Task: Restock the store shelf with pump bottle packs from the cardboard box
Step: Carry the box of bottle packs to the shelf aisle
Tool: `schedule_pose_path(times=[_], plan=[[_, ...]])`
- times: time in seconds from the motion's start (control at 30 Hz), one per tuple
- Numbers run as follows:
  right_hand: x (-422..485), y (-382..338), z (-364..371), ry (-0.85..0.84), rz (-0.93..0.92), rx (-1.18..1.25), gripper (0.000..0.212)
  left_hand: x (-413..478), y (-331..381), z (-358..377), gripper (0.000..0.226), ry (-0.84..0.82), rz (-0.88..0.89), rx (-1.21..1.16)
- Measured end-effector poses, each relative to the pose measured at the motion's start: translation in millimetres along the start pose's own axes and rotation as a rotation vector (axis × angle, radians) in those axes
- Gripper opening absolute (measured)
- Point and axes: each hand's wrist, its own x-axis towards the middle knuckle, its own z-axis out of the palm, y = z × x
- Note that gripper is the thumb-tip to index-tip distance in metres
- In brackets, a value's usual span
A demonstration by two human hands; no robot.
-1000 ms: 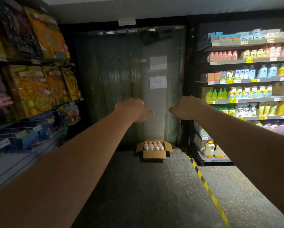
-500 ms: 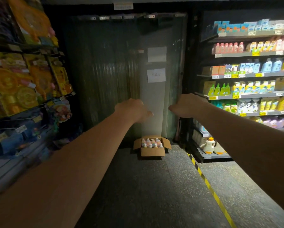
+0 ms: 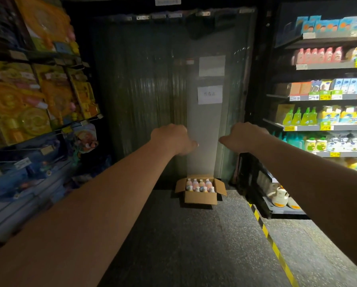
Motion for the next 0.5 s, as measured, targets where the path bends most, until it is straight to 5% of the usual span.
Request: schedule_pose_path(times=[0.5], plan=[[163, 71, 19, -0.047, -0.098, -0.021, 0.059, 145, 61, 38, 0.058, -0.028, -0.090, -0.030]])
